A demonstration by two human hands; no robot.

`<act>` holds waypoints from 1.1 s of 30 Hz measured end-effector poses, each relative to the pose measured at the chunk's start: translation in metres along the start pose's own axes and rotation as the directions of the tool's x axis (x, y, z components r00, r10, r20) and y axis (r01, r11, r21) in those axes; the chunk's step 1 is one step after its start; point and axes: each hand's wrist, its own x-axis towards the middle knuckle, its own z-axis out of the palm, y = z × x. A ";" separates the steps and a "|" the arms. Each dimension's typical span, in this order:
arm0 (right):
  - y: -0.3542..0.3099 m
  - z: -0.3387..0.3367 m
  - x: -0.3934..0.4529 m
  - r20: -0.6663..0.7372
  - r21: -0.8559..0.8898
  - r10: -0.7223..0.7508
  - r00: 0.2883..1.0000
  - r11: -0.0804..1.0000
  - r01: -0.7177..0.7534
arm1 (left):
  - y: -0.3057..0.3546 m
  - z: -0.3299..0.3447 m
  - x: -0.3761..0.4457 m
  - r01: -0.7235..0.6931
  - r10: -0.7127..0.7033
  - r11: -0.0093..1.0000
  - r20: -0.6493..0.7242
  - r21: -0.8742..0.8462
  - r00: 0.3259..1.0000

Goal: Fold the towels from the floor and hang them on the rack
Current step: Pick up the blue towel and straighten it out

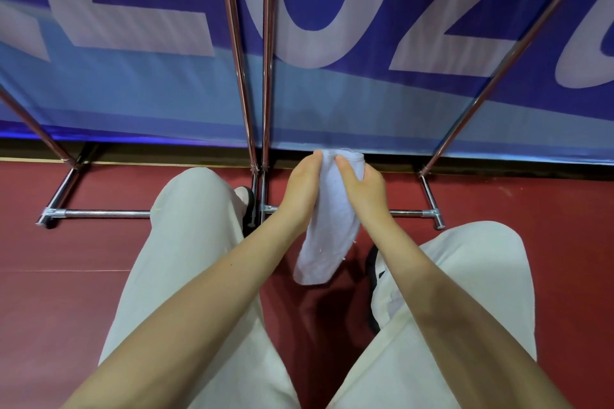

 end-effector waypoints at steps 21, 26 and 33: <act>0.017 0.045 -0.009 0.464 -0.105 0.002 0.886 0.993 0.052 | 0.020 -0.056 -0.007 -0.188 0.204 0.977 -0.166 0.105 0.965; 0.018 0.067 -0.013 0.482 -0.073 0.033 0.876 0.997 0.002 | 0.030 -0.064 -0.006 -0.214 0.217 0.976 -0.191 0.036 0.957; 0.021 0.082 -0.005 0.446 -0.013 0.070 0.892 0.997 -0.072 | 0.046 -0.088 0.009 -0.231 0.182 0.952 -0.233 -0.202 0.955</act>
